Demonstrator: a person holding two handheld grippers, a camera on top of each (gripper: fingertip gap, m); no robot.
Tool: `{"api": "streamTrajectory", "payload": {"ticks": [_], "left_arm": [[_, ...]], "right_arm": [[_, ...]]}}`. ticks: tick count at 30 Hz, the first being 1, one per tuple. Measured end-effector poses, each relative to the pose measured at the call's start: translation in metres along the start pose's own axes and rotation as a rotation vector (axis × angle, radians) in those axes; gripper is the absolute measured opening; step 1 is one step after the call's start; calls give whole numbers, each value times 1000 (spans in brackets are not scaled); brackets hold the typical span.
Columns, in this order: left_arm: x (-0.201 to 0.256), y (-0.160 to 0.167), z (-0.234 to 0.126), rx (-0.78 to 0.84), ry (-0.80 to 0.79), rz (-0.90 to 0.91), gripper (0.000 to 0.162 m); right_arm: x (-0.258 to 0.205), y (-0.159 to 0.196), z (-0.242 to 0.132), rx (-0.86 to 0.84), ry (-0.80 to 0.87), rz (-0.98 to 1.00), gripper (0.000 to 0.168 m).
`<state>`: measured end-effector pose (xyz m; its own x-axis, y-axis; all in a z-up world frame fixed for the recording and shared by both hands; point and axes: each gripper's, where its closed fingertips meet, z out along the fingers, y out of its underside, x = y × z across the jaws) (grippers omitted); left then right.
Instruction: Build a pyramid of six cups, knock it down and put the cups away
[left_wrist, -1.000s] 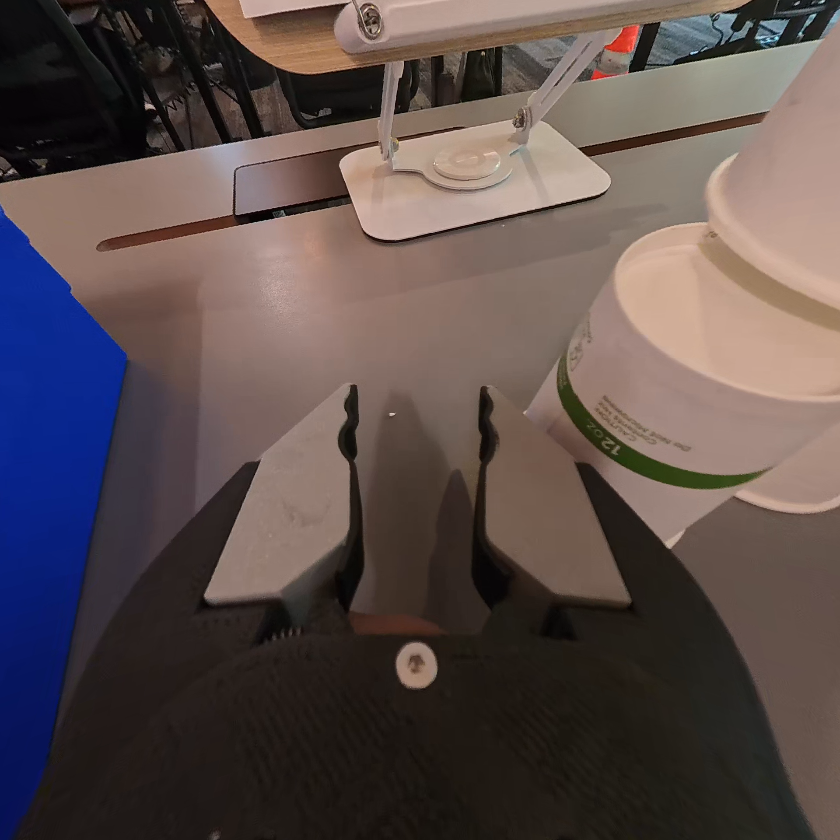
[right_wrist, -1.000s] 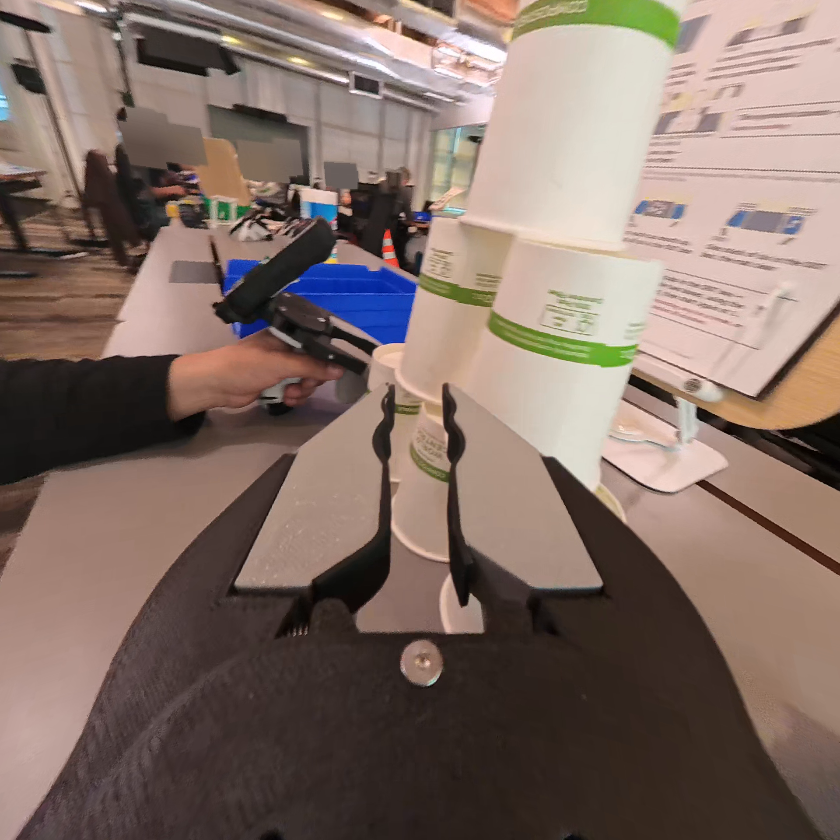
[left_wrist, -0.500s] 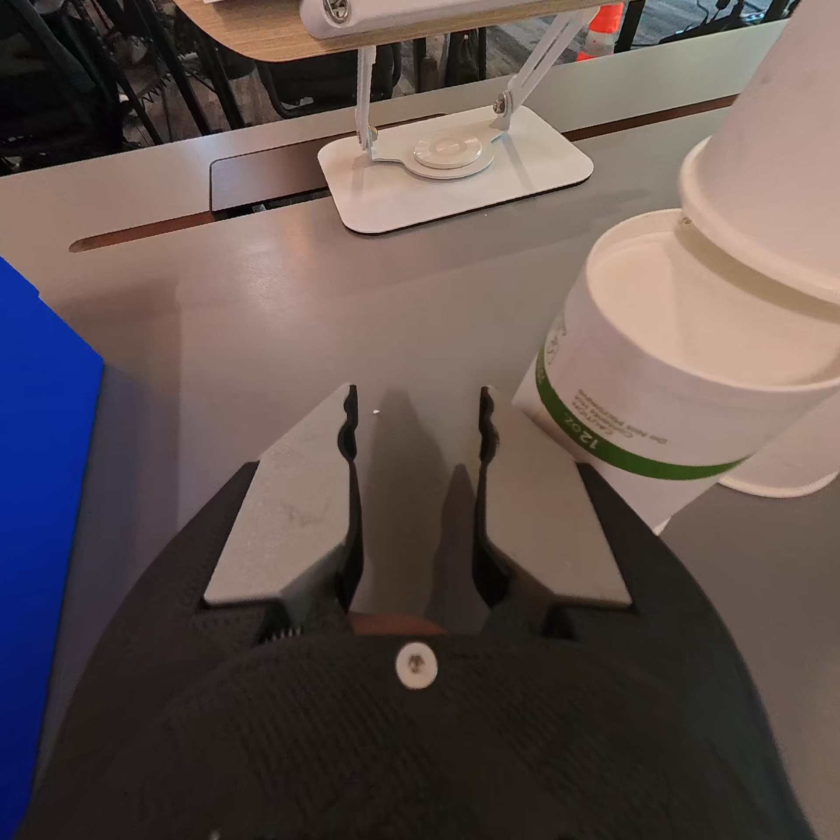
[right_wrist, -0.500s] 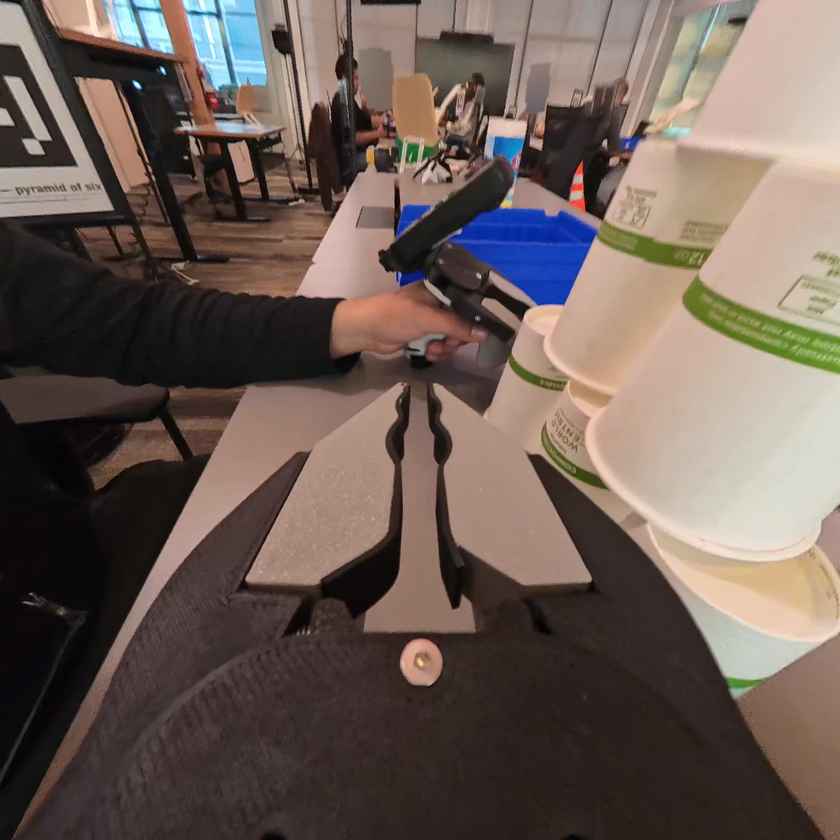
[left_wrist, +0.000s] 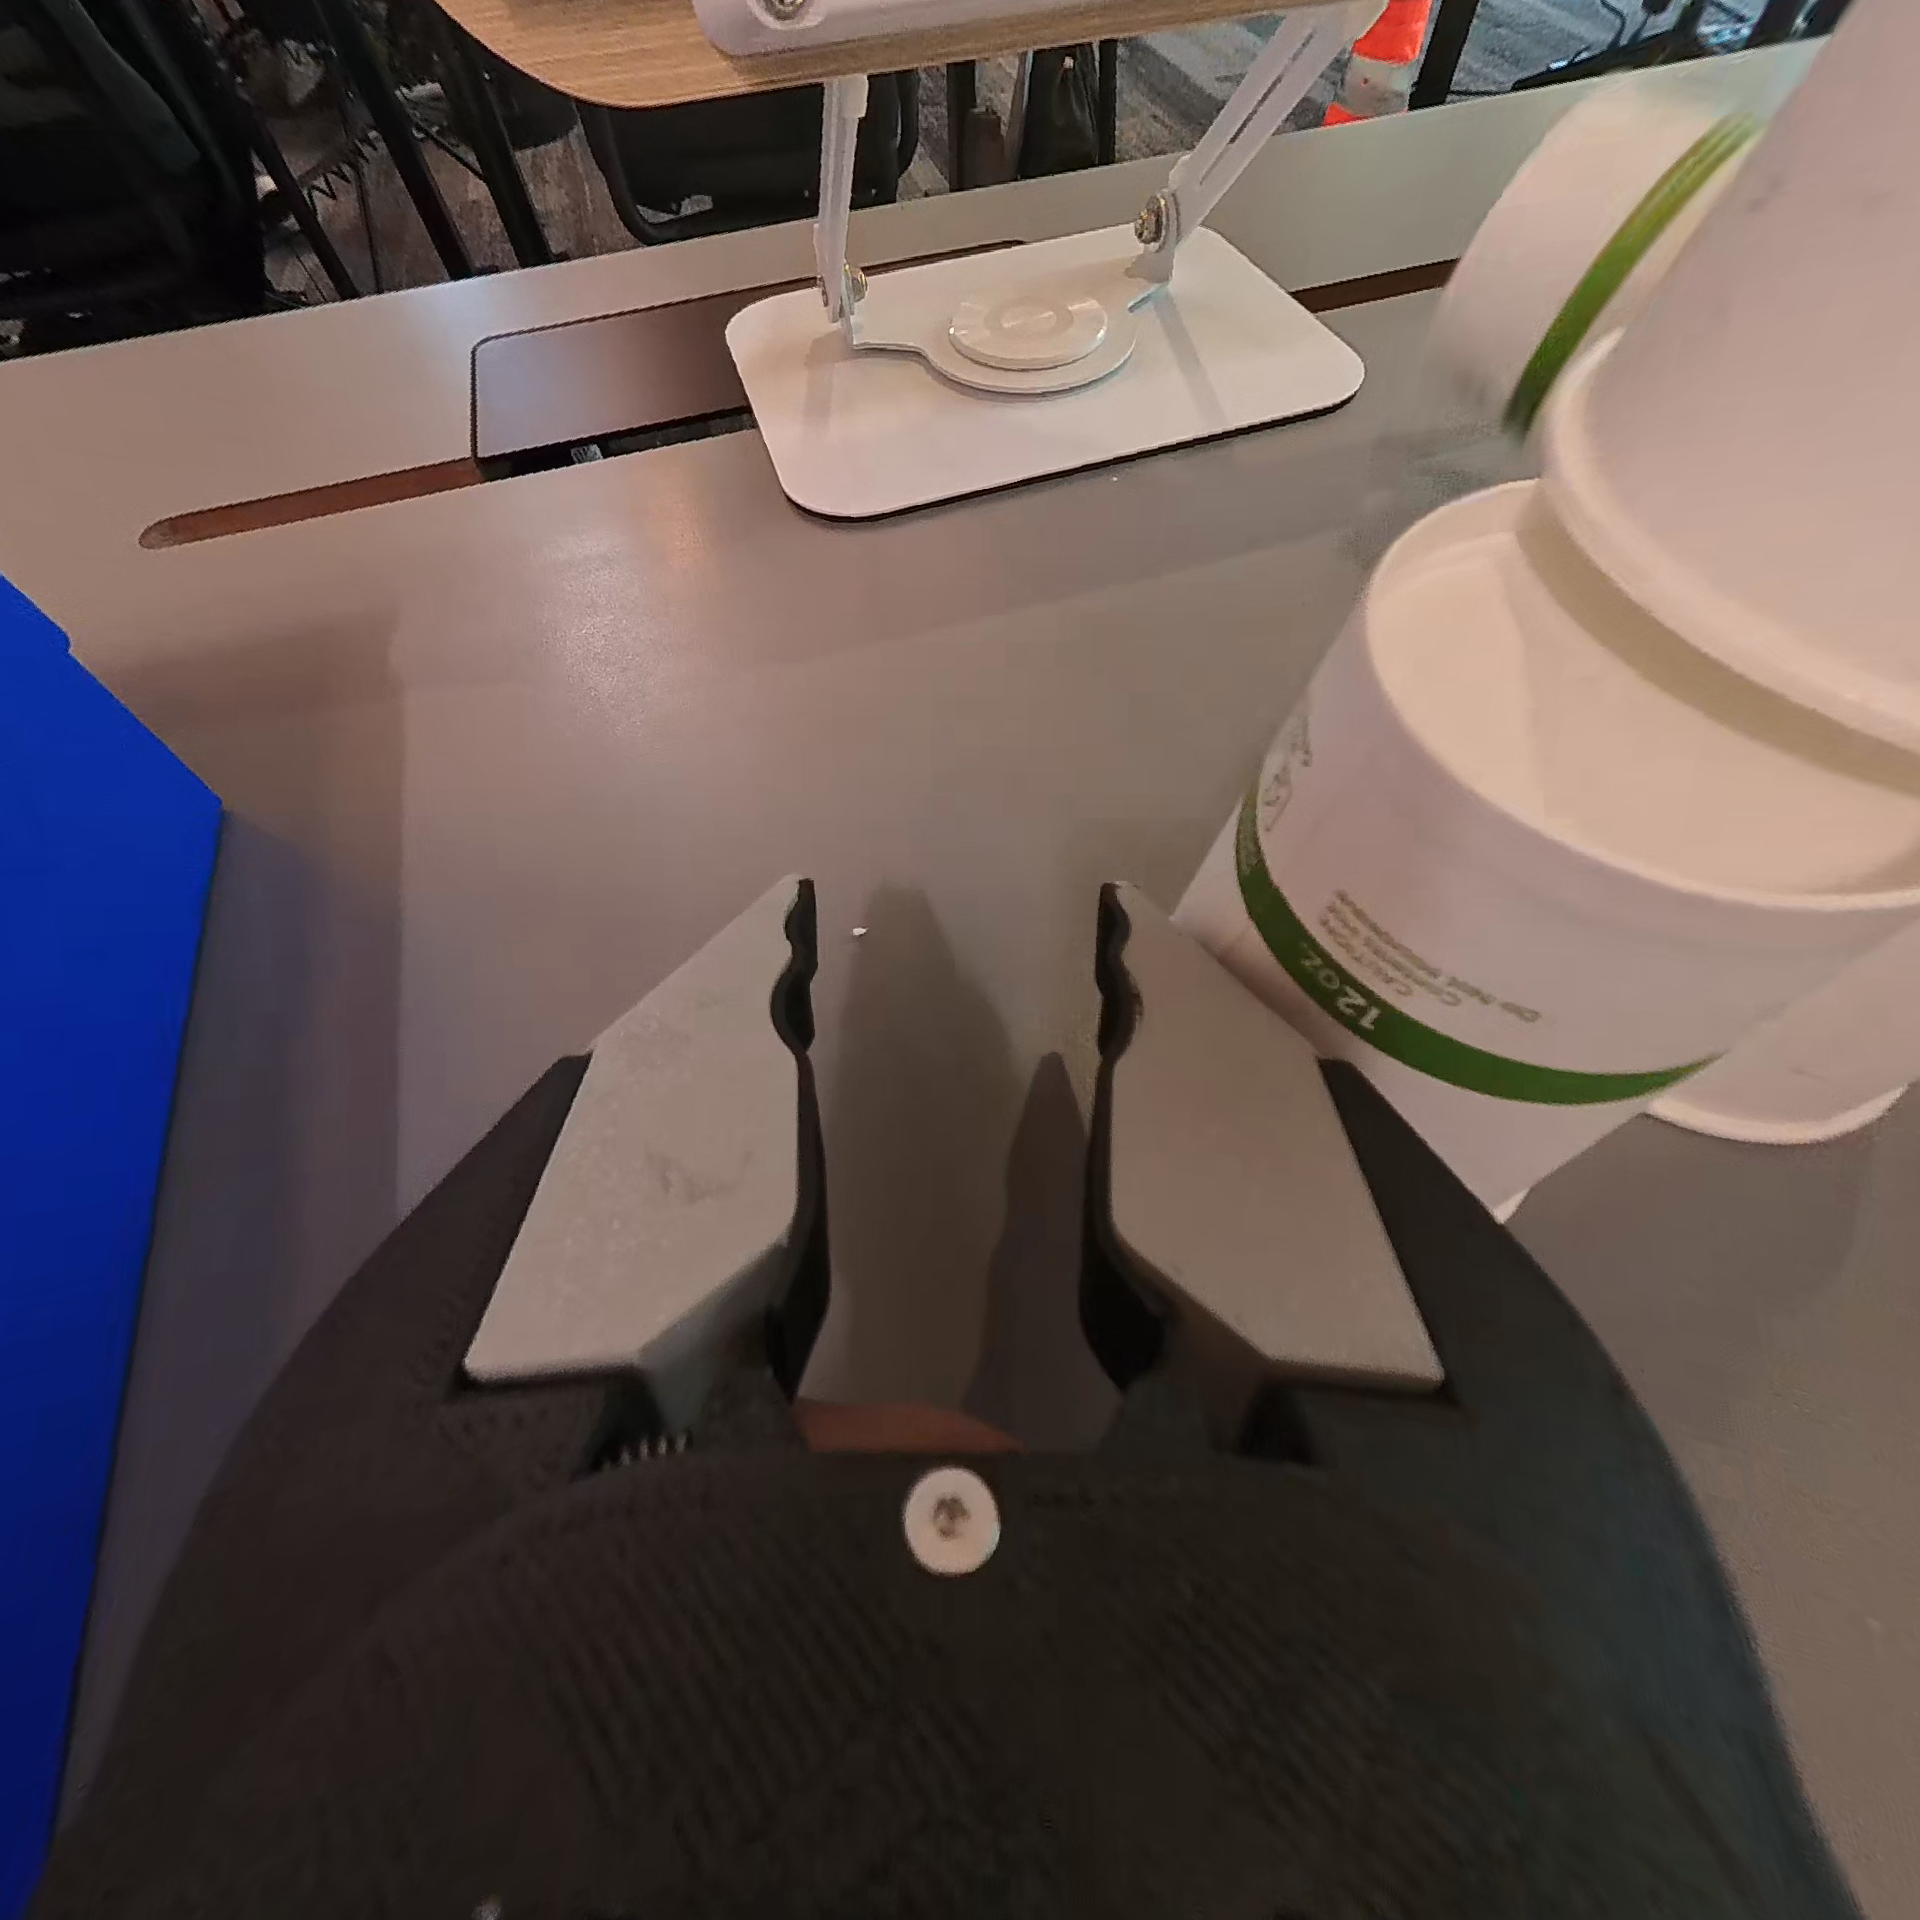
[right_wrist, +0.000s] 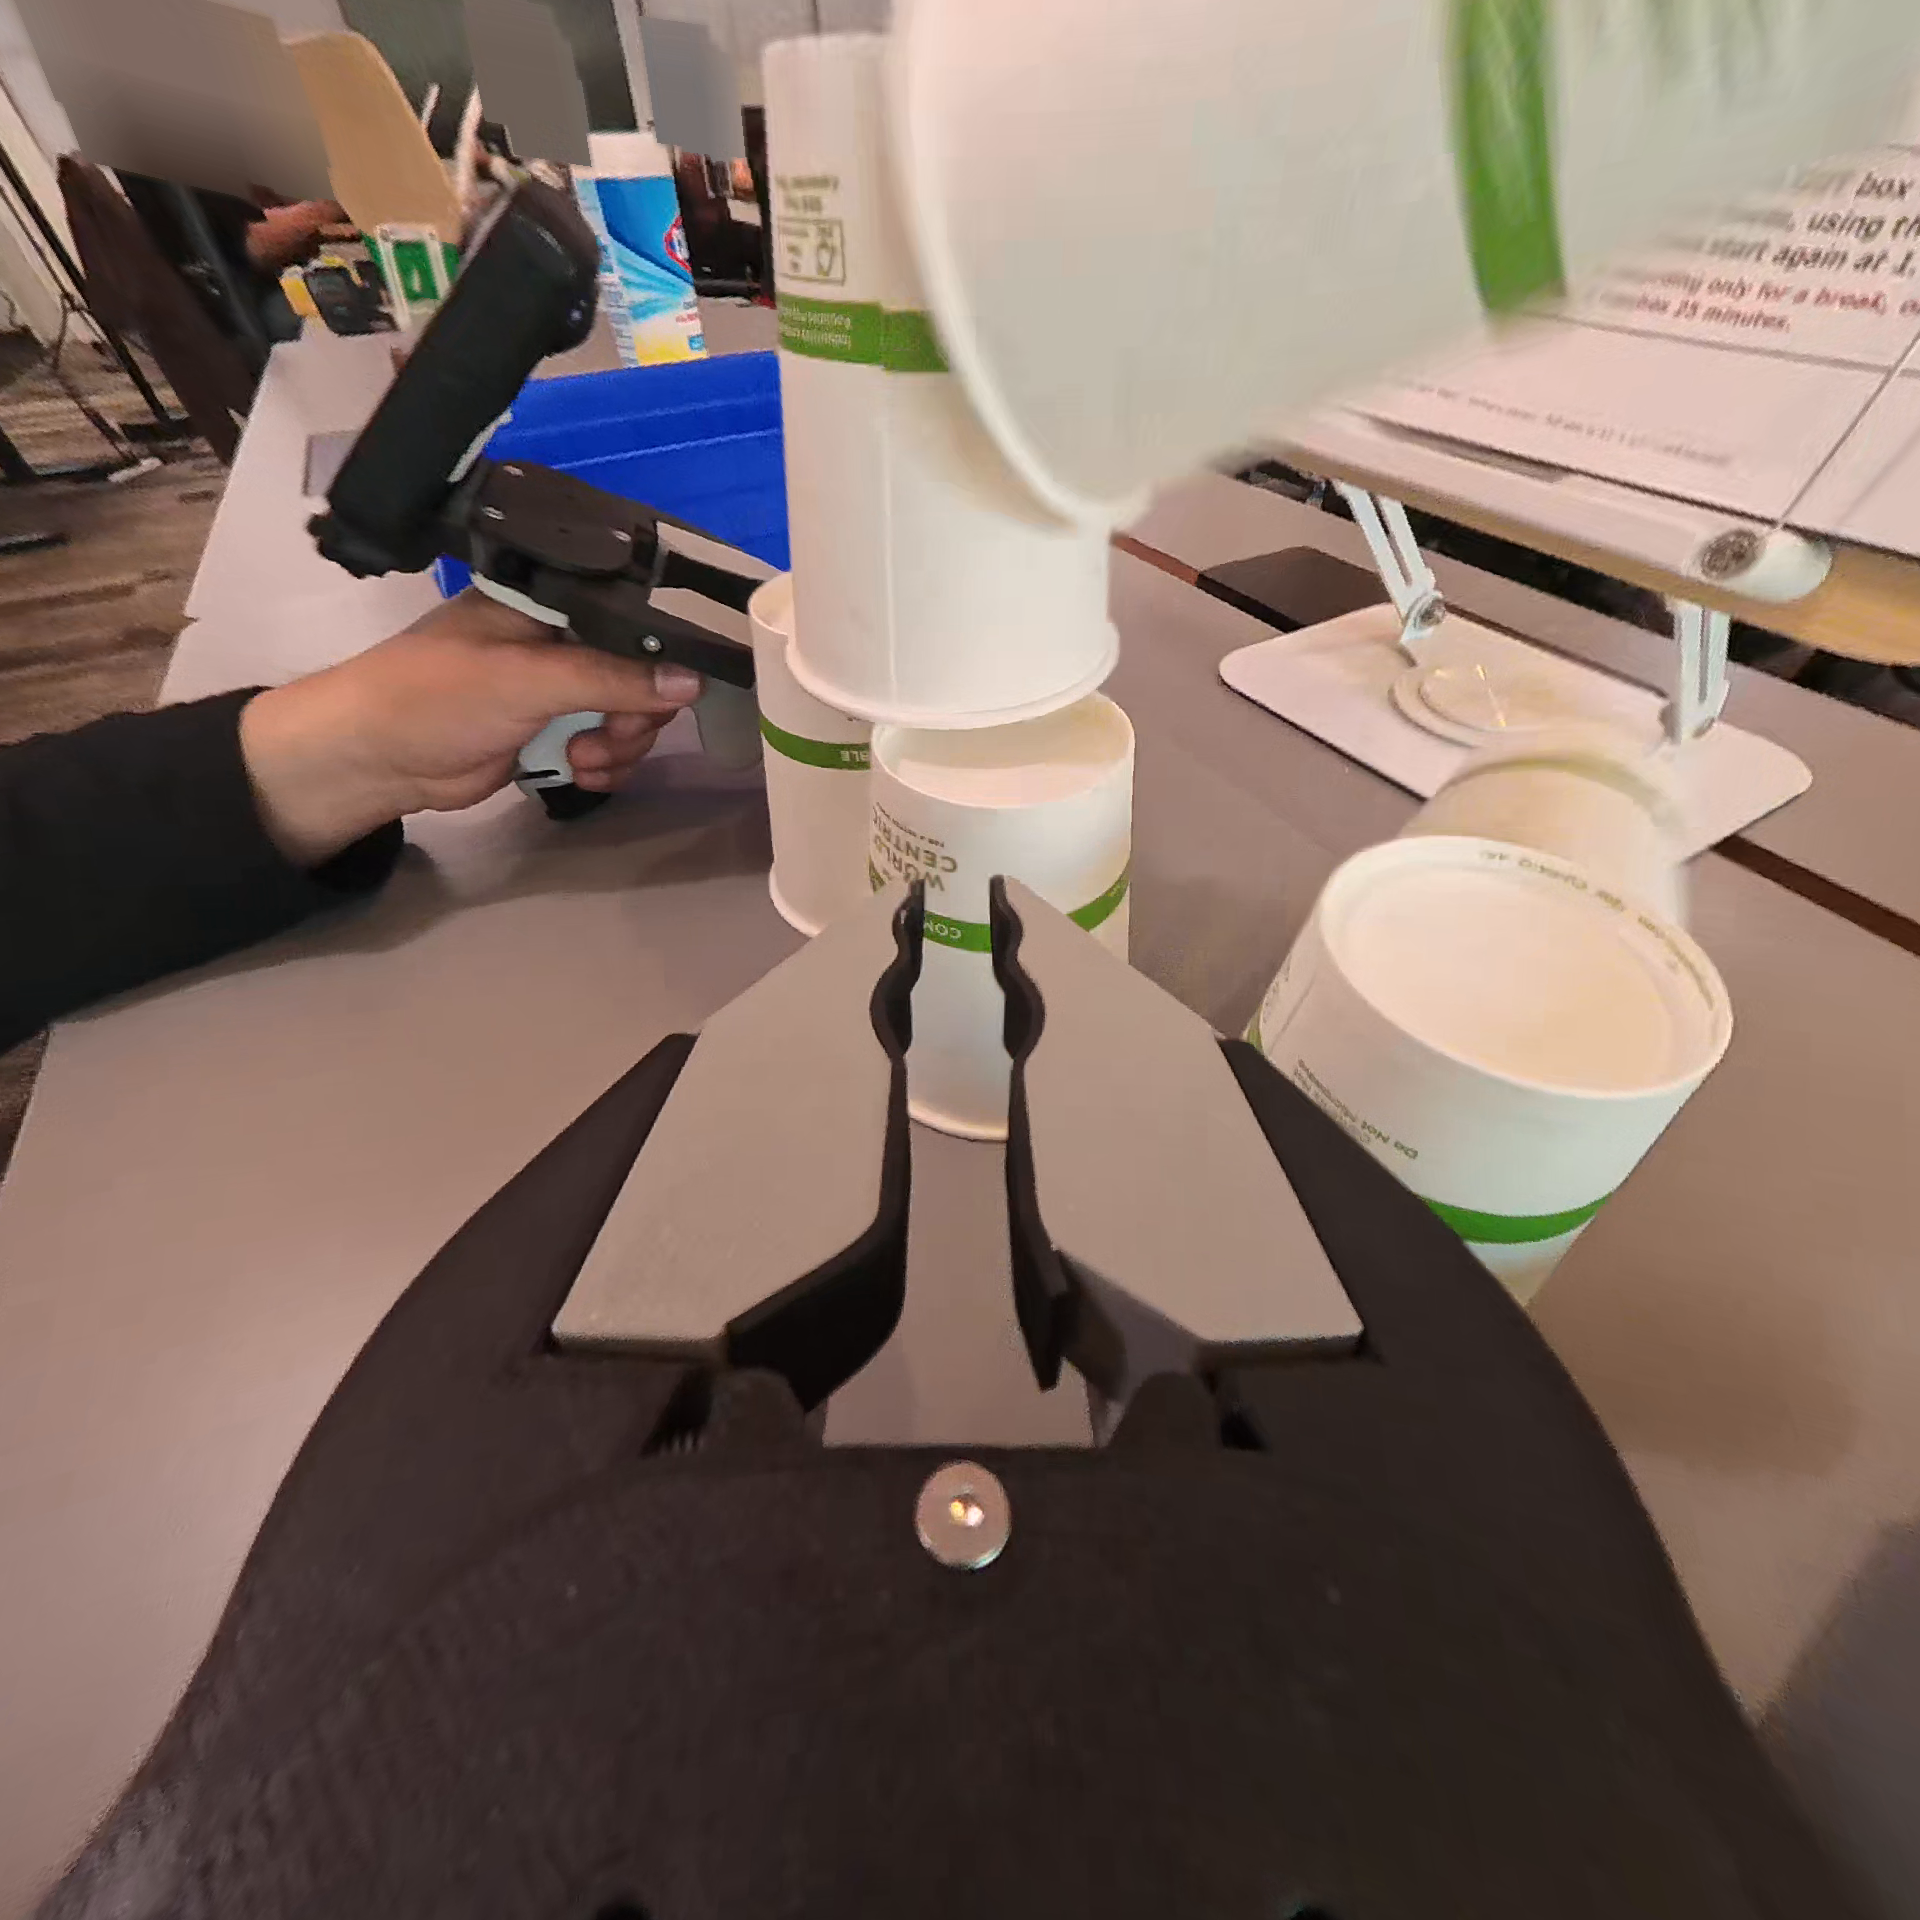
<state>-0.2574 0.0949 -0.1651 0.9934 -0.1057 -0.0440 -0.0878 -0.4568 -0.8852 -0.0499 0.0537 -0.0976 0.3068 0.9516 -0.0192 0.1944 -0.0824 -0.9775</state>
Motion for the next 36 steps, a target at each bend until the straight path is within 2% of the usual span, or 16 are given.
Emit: {"api": "streamTrajectory", "payload": {"ticks": [23,29,31,32,33,34,35,36], "left_arm": [[1,2,1,-9,2,2,52],[1,2,1,-11,3,2,52],[0,2,0,-11,0,-4,52],[-2,3,-1,-11,-4,-10,52],[-3,4,-2,-13,-9,-19,52],[-5,5,-3,-22,-9,-31,52],[-6,7,-3,-34,-5,-47,52],[-6,8,-4,-40,1,-64,52]], "right_arm": [[-8,-2,-2,-2,-33,-32,14],[-7,-18,-12,54,16,-87,14],[10,-68,-47,261,196,-104,0],[34,-103,-79,370,379,-120,0],[69,-132,-113,384,603,-153,0],[111,-158,-138,330,796,-193,0],[156,-181,-149,241,906,-224,0],[207,-195,-143,118,927,-226,0]]}}
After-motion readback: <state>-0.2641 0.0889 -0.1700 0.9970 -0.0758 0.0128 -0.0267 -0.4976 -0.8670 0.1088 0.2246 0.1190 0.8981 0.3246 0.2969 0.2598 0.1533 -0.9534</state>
